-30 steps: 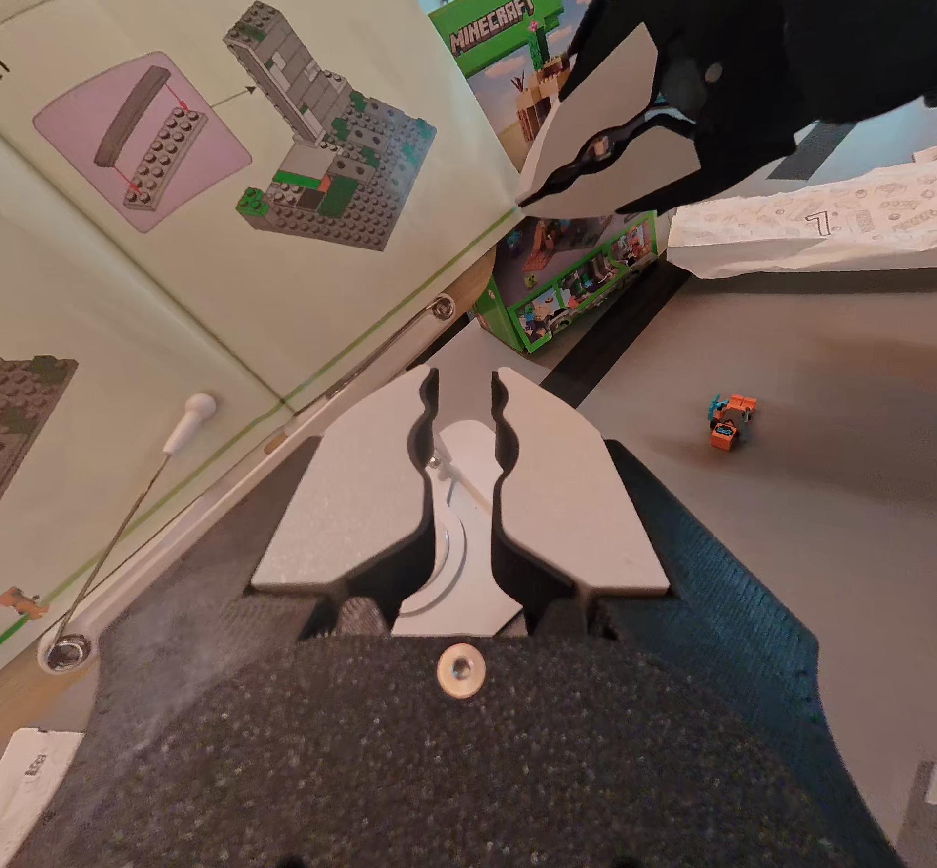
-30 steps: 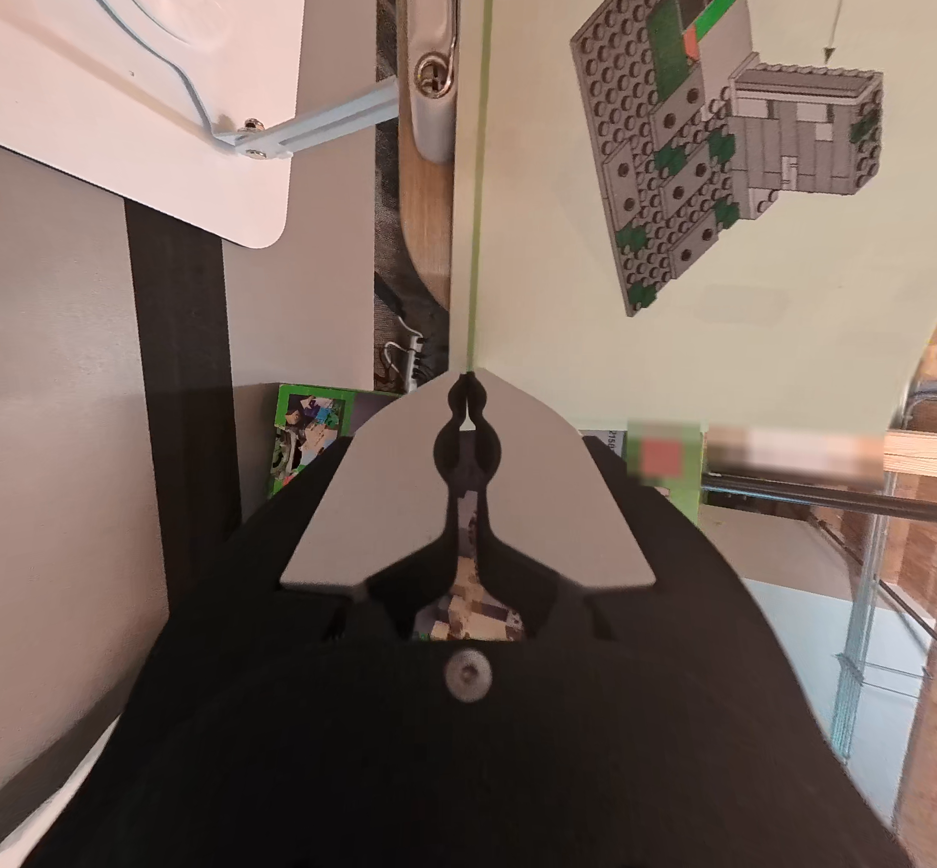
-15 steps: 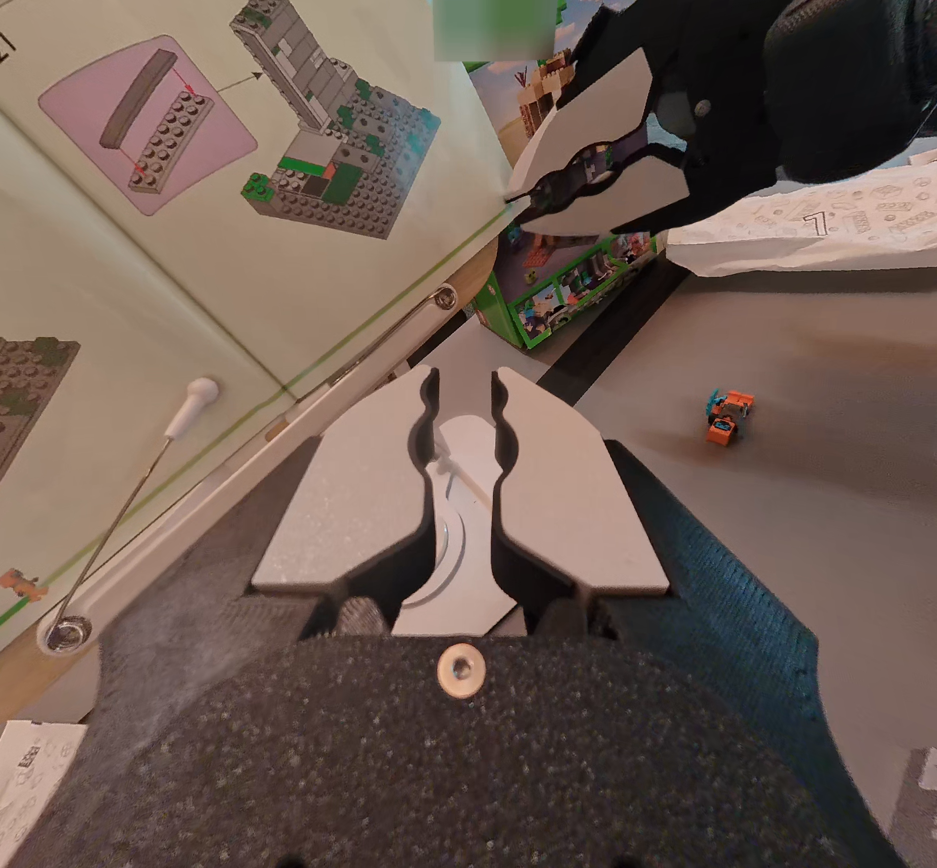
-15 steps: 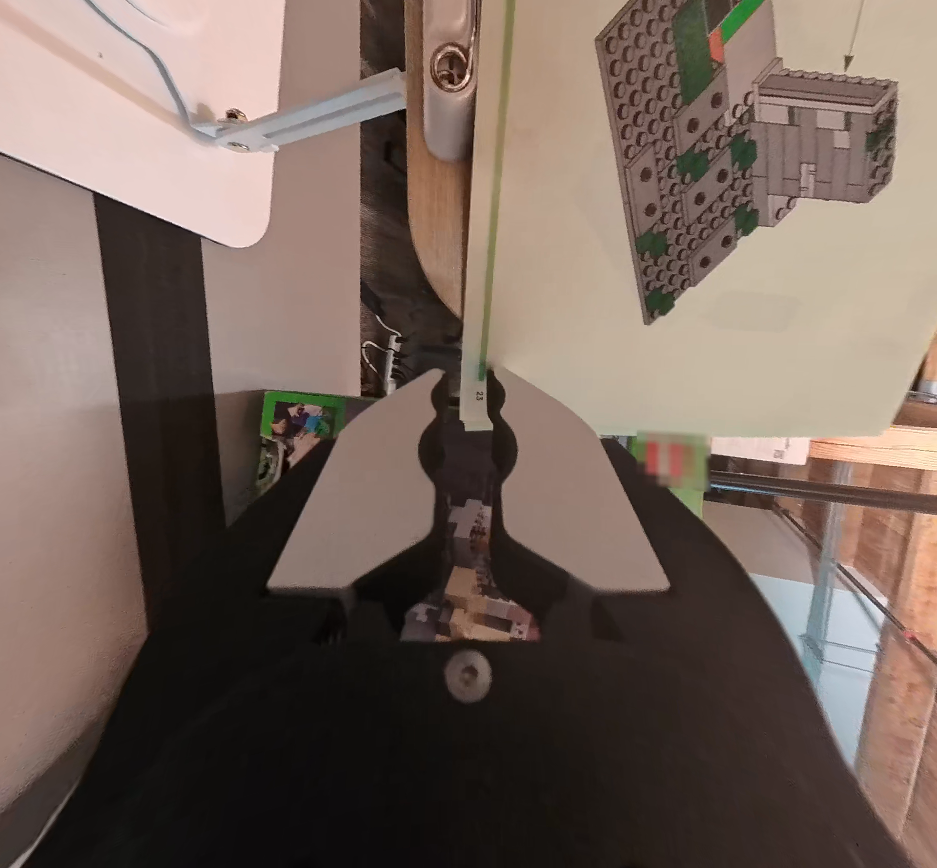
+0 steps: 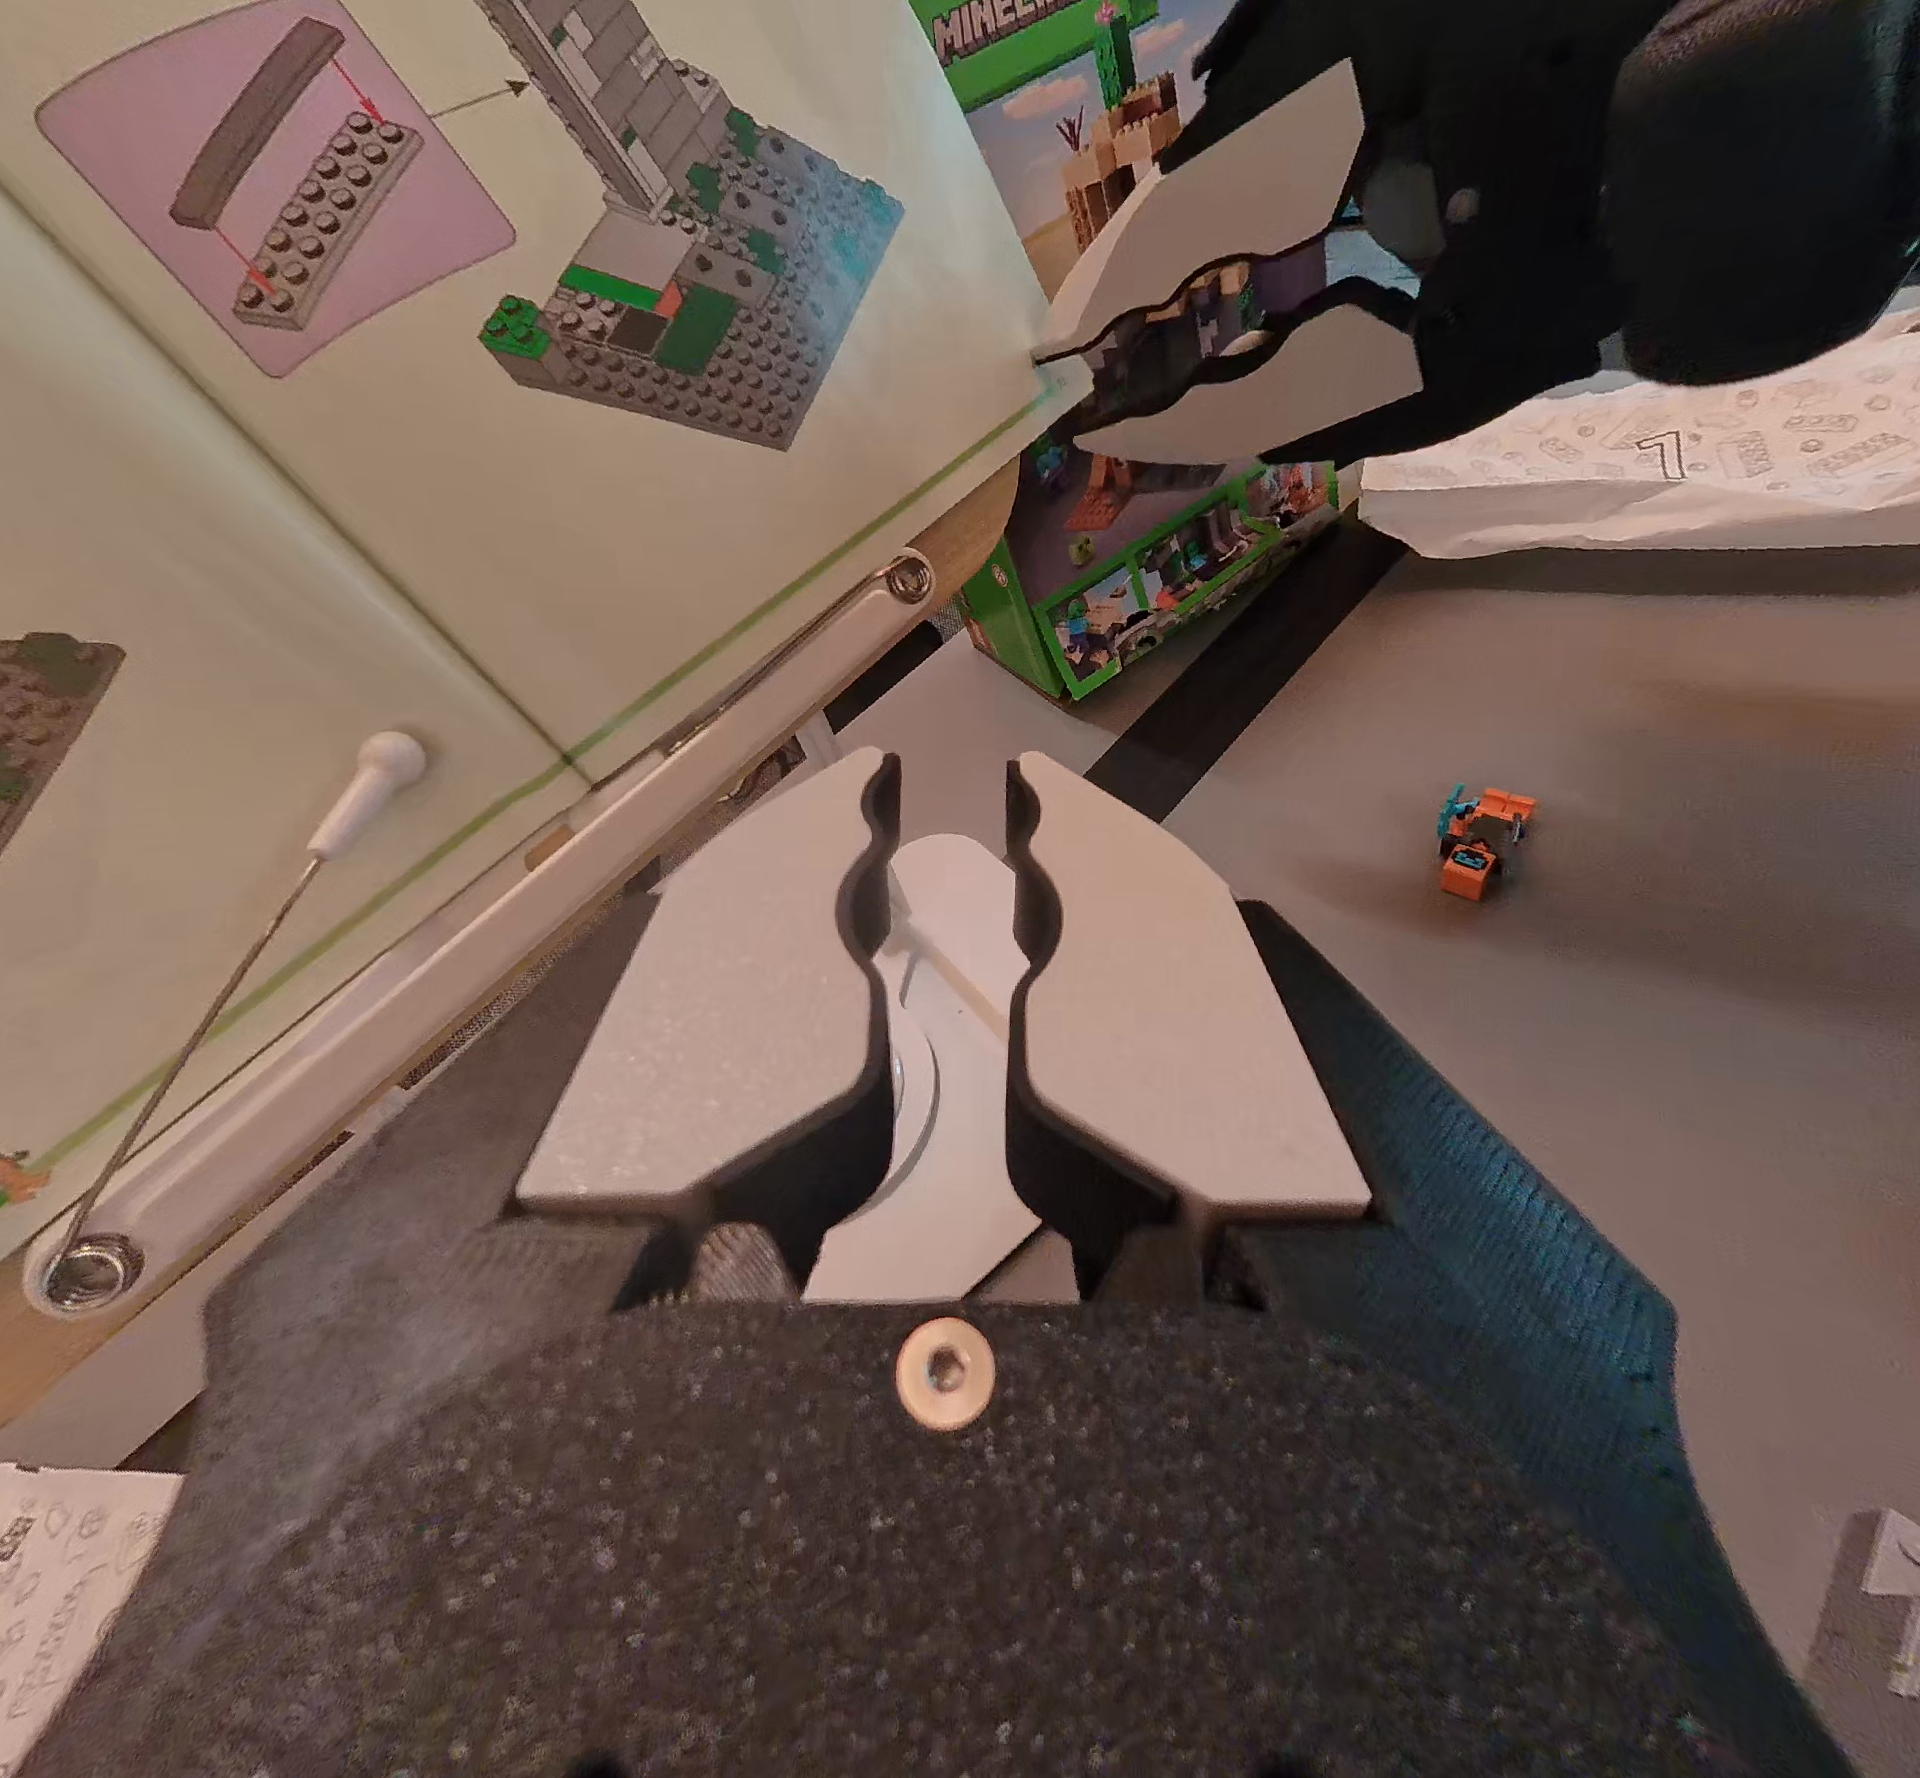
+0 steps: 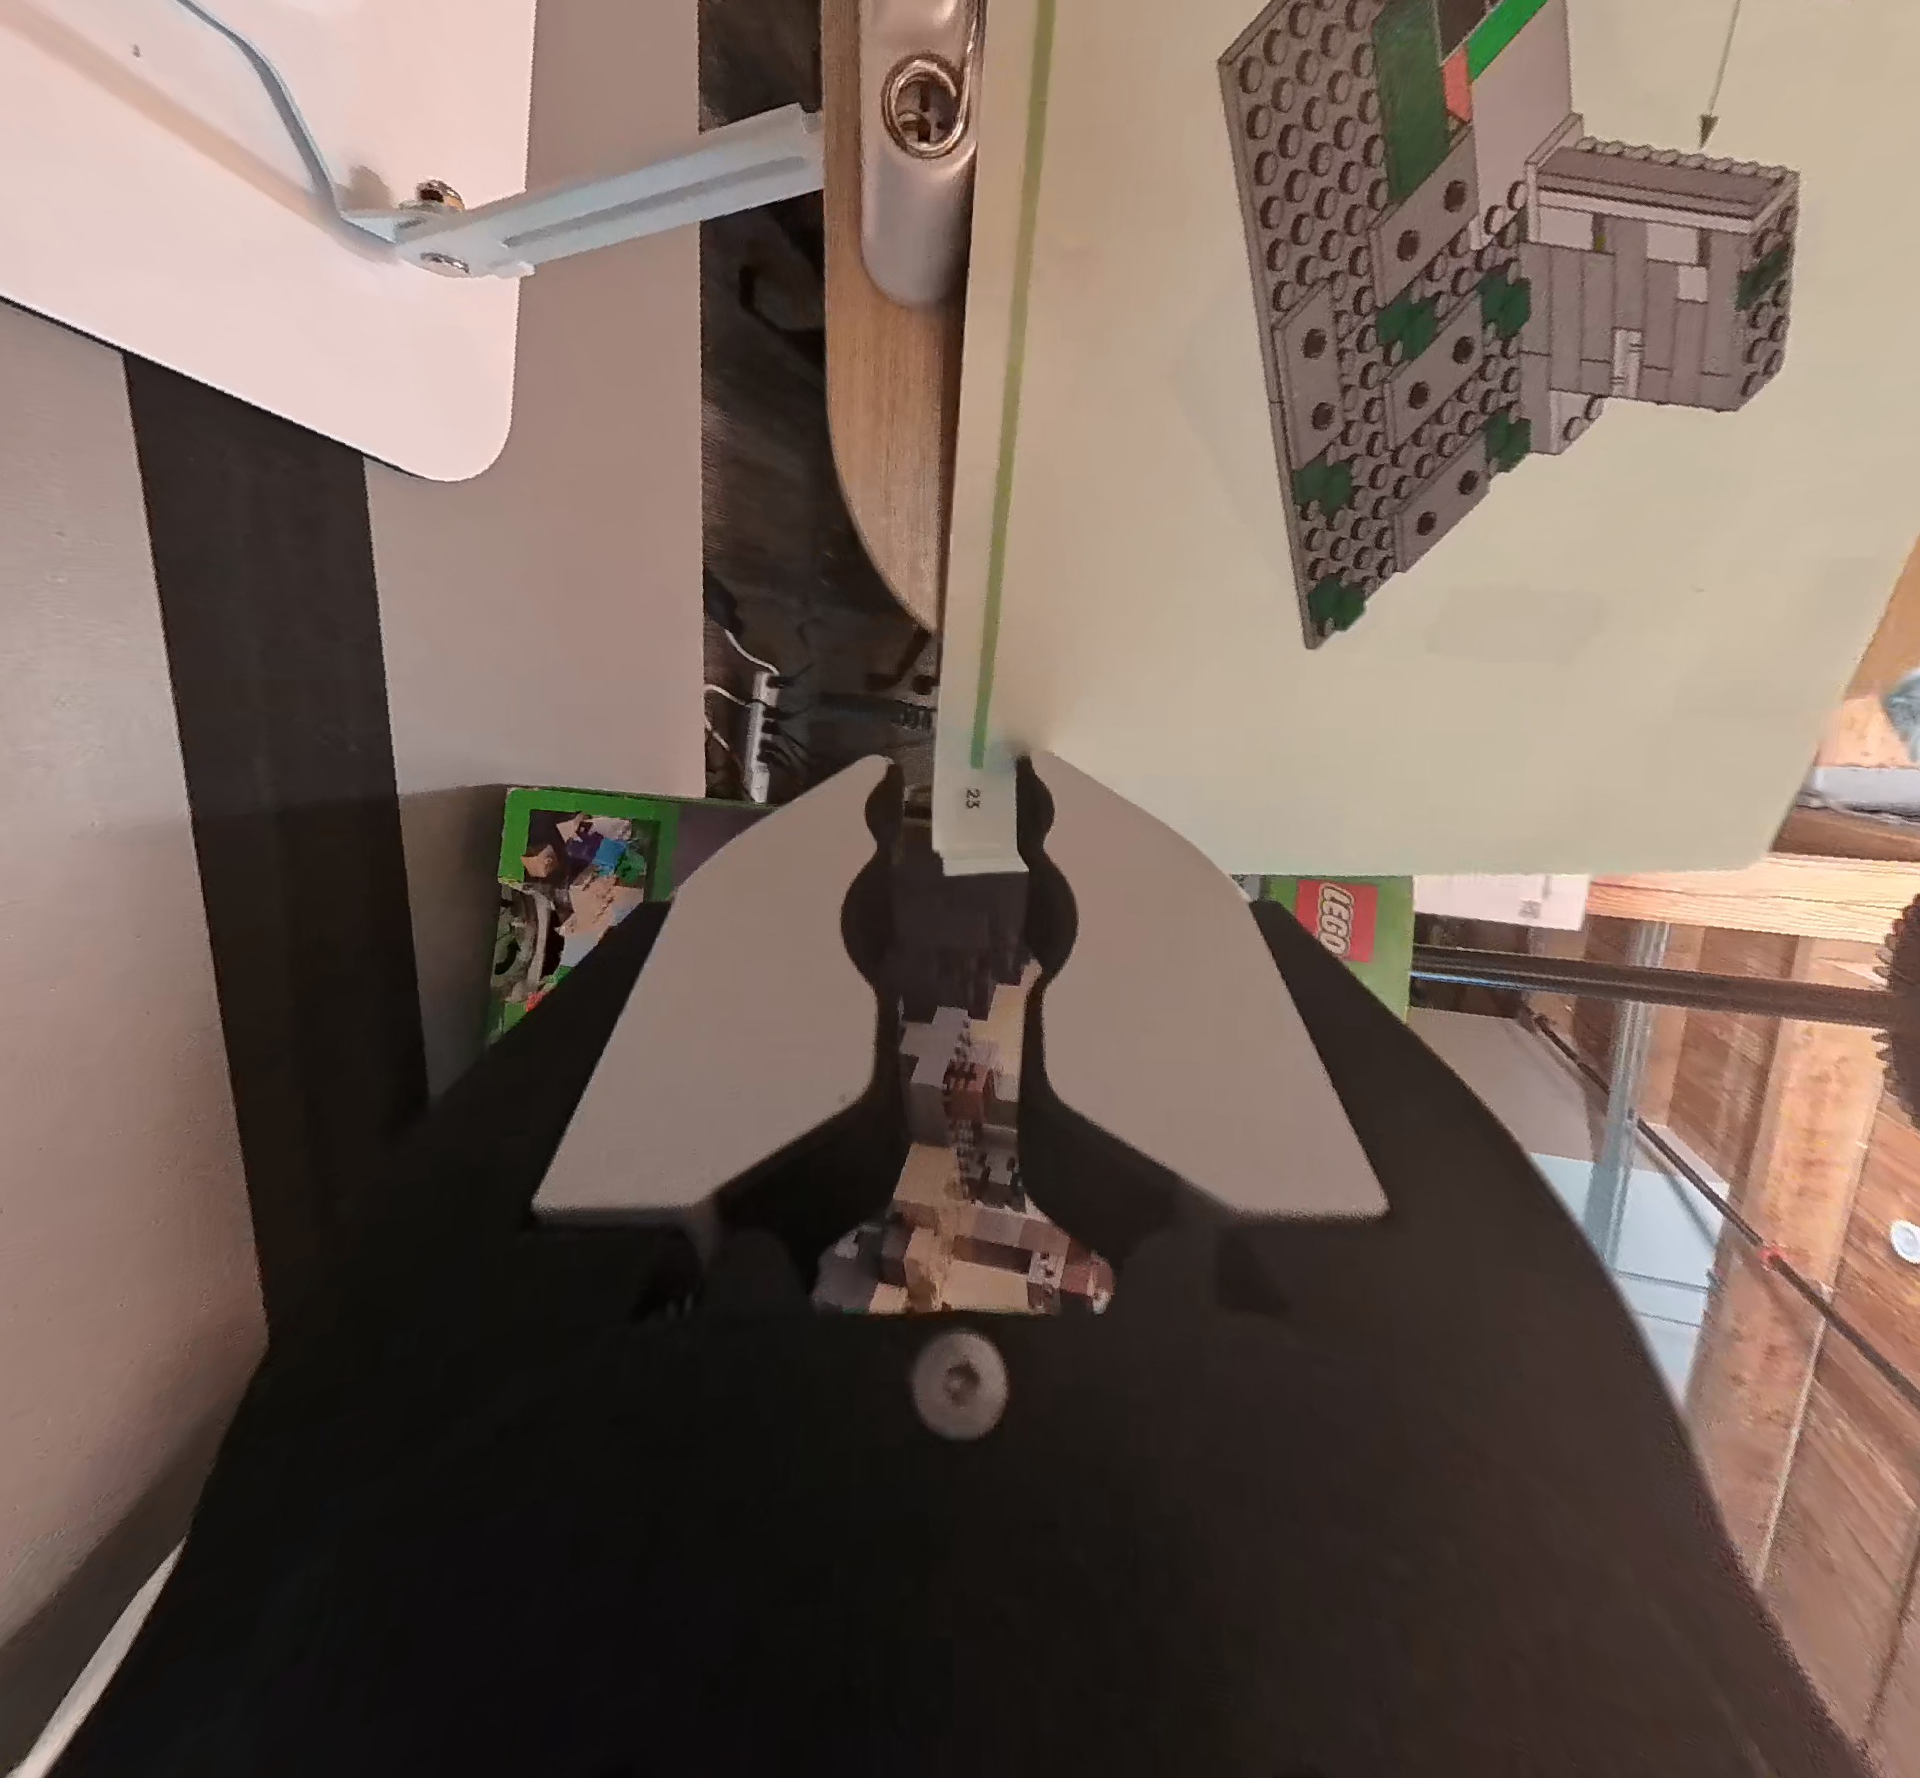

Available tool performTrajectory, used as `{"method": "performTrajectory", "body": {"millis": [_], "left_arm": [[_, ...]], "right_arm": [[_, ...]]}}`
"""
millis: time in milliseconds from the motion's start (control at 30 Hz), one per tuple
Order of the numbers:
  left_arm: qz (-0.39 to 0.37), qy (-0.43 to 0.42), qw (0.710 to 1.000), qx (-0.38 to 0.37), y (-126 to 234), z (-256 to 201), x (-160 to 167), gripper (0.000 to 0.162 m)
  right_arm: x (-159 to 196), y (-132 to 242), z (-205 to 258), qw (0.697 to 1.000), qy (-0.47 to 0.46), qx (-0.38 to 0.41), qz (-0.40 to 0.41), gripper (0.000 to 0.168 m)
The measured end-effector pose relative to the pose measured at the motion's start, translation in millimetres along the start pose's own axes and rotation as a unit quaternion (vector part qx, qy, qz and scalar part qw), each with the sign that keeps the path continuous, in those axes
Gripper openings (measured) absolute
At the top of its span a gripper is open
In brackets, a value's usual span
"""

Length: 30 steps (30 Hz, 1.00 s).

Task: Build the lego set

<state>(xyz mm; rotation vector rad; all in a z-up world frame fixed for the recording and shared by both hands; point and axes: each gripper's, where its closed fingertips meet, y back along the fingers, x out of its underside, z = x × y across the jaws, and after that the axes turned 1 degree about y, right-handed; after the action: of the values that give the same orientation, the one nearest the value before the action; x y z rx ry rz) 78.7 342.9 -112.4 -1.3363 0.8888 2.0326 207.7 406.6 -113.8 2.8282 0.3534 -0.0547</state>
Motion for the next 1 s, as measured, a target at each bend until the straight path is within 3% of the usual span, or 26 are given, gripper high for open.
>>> {"method": "performTrajectory", "body": {"millis": [300, 700, 1000], "left_arm": [[0.006, 0.002, 1.0, -0.002, 0.4, 2.7, 5.6, 0.019], [0.007, 0.004, 1.0, 0.001, 0.3, -1.2, 8.5, 0.019], [0.011, 0.005, 1.0, -0.002, 2.7, 2.7, 10.9, 0.019]], "right_arm": [[-0.3, -2.8, -8.3, 0.999, 0.014, 0.038, 0.006, 0.004], [1.1, -2.3, 0.2, 0.998, 0.003, 0.057, 0.014, 0.018], [2.5, -1.0, -1.6, 0.998, 0.007, 0.06, 0.011, 0.0]]}}
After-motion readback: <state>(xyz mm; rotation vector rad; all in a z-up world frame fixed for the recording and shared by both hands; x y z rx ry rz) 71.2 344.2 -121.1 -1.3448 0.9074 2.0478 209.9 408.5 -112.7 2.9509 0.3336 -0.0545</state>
